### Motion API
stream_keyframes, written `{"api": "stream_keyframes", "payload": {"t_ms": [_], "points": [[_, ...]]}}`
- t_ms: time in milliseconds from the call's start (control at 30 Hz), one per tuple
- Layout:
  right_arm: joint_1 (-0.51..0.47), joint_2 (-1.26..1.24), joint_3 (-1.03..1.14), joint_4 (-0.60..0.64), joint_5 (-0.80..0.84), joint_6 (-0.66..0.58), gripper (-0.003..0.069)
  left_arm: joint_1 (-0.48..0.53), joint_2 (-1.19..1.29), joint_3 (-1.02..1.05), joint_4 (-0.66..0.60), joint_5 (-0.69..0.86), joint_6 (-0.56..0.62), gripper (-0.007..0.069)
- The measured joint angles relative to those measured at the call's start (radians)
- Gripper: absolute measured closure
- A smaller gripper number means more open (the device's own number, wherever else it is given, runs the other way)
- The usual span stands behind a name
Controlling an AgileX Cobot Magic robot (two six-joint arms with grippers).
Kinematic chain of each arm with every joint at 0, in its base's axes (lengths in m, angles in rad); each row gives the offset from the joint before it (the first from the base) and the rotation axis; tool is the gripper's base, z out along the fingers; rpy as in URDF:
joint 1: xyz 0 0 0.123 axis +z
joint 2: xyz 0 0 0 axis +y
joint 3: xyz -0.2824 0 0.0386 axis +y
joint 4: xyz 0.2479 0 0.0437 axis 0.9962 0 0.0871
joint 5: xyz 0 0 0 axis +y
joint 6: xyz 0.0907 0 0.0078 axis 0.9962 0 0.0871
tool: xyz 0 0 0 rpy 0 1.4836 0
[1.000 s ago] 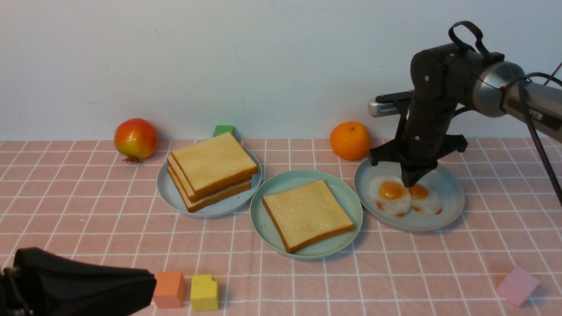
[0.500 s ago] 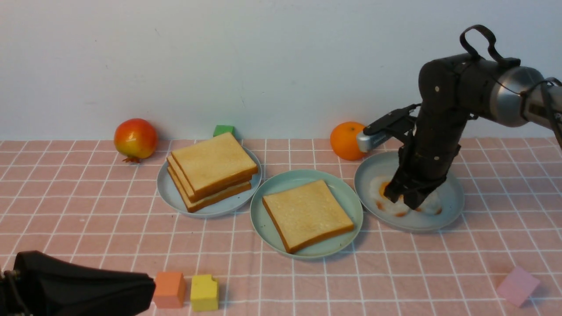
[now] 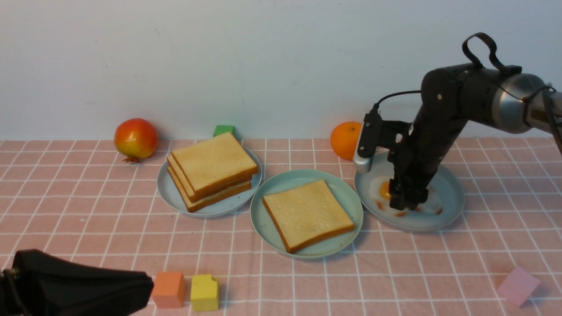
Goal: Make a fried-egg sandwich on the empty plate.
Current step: Use the right arm to grab a fried egg
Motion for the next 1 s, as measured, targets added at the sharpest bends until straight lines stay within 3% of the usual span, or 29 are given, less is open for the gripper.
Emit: {"api": "stream_keyframes", "payload": {"t_ms": [67, 167, 767, 1000], "points": [[-0.001, 0.011, 0.000, -0.007, -0.001, -0.008, 0.0007, 0.000, 0.000, 0.000, -0.008, 0.010, 0.000, 0.0612], [-0.001, 0.025, 0.000, -0.024, -0.014, -0.014, -0.0011, 0.000, 0.000, 0.000, -0.023, 0.027, 0.000, 0.0612], [-0.001, 0.076, -0.005, -0.078, -0.084, -0.050, 0.0041, 0.000, 0.000, 0.000, -0.038, 0.058, 0.000, 0.0612], [-0.001, 0.080, -0.008, -0.084, -0.103, -0.050, 0.0106, 0.000, 0.000, 0.000, -0.041, 0.062, 0.000, 0.0611]]}}
